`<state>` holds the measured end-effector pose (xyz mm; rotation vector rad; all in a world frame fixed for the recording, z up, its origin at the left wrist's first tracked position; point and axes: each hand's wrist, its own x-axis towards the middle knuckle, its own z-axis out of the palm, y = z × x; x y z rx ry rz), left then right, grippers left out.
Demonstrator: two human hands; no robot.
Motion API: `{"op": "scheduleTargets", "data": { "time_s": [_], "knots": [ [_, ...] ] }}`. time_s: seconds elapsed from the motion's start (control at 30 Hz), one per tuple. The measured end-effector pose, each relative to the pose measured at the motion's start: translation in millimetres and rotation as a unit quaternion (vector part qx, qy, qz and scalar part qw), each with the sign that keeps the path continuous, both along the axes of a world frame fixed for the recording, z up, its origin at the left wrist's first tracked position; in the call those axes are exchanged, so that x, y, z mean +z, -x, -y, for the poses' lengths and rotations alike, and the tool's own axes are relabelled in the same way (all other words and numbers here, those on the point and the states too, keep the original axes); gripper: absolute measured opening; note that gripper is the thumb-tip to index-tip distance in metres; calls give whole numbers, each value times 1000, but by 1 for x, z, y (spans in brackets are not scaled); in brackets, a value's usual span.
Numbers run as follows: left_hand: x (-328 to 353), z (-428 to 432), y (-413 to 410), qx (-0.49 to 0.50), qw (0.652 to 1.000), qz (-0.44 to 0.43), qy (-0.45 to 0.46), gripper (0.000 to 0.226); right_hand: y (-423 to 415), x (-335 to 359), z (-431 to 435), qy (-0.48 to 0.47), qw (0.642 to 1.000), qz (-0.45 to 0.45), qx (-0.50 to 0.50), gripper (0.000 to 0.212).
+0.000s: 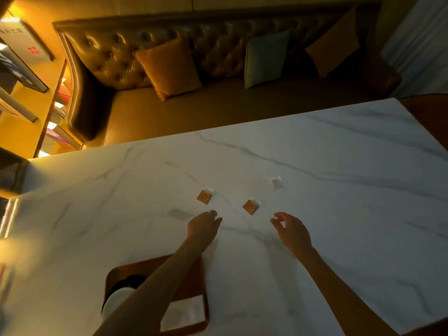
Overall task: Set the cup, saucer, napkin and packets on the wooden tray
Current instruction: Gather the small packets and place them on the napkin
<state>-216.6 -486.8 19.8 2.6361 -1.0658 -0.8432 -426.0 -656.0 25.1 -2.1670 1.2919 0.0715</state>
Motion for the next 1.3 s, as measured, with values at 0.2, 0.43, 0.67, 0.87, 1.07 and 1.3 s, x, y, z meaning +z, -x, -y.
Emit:
{"op": "scheduleTargets", "data": {
  "time_s": [0.2,0.43,0.67,0.87,1.07,1.3],
  "knots": [
    [-39,114,16,60,998,-37,1,31,-45,-38,80,-47,998,-22,-32,23],
    [-75,162,26,121,989,-88,-7,25,-93,-82,80,-81,995,-50,-10,32],
    [-97,162,33,166,978,-125,30,28,-108,-96,59,-31,995,-90,-44,33],
    [-99,156,27,227,947,-225,15,32,-108,-98,61,-122,992,7,-39,9],
    [-91,102,-2,286,878,-381,47,41,-124,-85,55,-218,974,41,54,10],
    [-71,14,-43,320,689,-611,222,37,-197,-60,-1,-329,920,80,196,18]
  ]
}}
